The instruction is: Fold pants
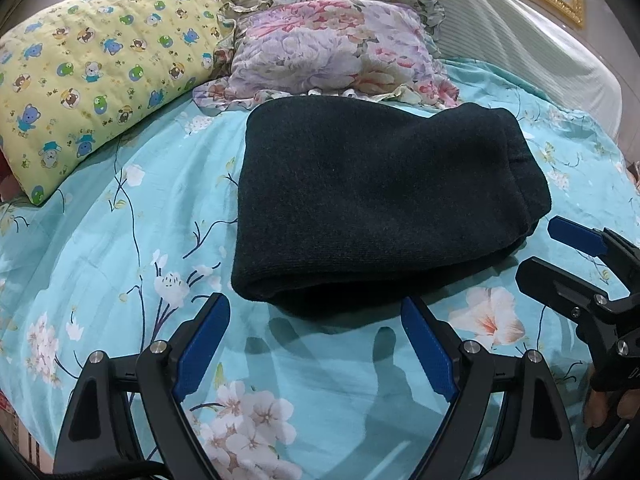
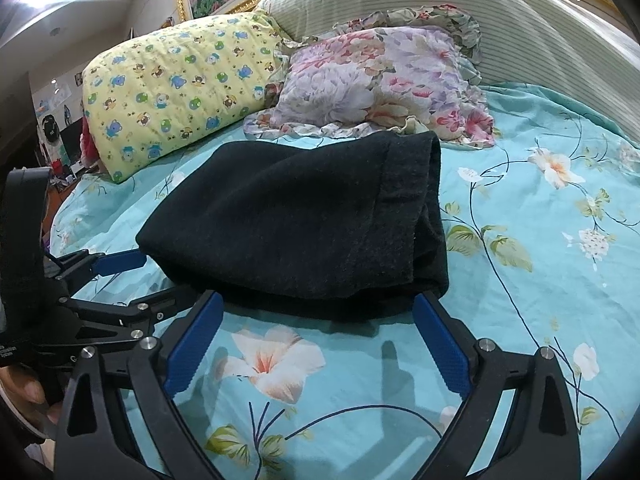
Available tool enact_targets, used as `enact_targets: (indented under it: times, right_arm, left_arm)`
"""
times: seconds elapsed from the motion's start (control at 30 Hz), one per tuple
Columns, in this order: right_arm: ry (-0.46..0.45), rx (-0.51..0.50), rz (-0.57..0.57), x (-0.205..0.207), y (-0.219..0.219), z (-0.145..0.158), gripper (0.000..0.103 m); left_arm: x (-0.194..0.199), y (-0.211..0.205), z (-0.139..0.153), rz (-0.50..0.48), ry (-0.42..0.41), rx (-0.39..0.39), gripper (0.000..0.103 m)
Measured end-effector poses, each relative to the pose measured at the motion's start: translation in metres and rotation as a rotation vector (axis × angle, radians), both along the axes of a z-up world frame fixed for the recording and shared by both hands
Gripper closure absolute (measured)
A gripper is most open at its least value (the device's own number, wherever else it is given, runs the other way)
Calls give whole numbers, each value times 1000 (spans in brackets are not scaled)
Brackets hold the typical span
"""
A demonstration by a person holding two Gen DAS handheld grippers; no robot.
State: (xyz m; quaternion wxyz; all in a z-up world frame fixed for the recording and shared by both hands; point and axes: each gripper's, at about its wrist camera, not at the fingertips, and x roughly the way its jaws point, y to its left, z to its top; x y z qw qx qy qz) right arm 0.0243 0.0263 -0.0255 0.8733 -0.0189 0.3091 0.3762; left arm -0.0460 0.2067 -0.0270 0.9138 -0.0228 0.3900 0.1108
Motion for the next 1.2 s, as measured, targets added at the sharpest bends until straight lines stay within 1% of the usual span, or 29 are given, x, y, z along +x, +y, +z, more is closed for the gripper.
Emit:
enact_targets:
  times: [0.47, 1.2]
  right_arm:
    - [14, -20, 10, 0, 7, -2, 7]
    - [37, -11, 6, 3, 9, -5, 7]
  left_arm:
    - [3, 1, 0, -2, 16, -2, 15]
    - [13, 1, -6, -1, 50, 9, 15]
